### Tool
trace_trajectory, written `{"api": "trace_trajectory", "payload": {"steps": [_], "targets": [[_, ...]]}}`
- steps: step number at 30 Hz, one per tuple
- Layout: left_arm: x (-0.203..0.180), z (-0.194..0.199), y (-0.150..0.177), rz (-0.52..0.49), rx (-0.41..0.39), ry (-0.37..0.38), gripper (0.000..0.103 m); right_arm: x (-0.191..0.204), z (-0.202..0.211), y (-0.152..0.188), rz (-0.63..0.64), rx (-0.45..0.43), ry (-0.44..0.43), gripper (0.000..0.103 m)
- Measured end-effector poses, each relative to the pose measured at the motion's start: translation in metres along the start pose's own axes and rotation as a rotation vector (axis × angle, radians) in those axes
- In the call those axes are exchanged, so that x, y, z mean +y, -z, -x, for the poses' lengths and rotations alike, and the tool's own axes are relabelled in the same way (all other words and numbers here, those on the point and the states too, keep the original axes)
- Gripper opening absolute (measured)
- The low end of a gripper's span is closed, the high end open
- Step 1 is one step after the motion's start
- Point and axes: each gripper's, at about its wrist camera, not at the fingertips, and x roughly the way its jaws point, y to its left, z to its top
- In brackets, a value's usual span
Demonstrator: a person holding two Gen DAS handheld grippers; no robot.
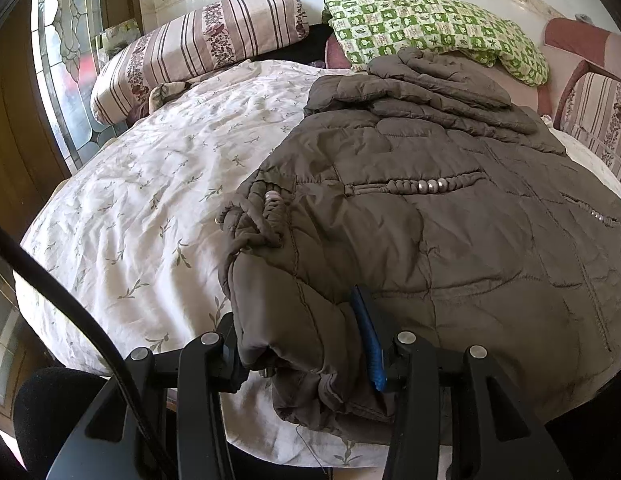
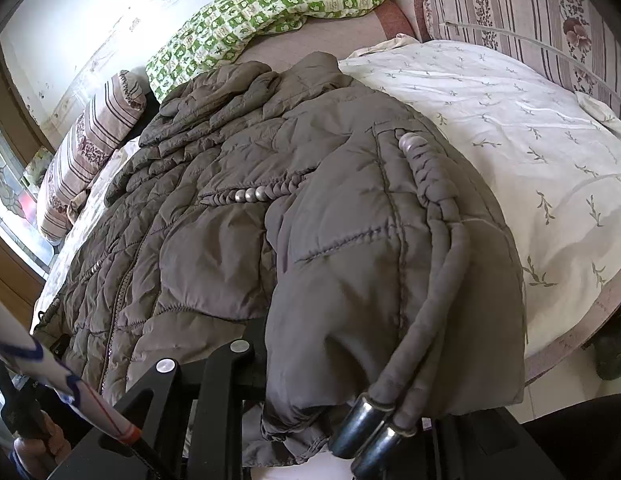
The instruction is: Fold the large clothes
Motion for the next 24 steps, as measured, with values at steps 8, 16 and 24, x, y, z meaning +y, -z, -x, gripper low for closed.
{"api": "trace_trajectory", "payload": {"steps": [8, 16, 24], "targets": [[0.0, 0.002, 0.0, -0.002, -0.005, 0.008, 0.039, 0.002, 0.005, 0.001, 0.014, -0.03, 0.004, 0.023], [0.001, 0.005, 0.0, -0.003, -0.017, 0.016, 0.035, 0.004, 0.012, -0.001, 0.015, -0.057, -0.009, 0.021], [0.0, 0.014, -0.002, -0.013, -0.047, 0.018, 0.028, 0.006, 0.029, -0.004, 0.023, -0.125, -0.043, 0.02]]}}
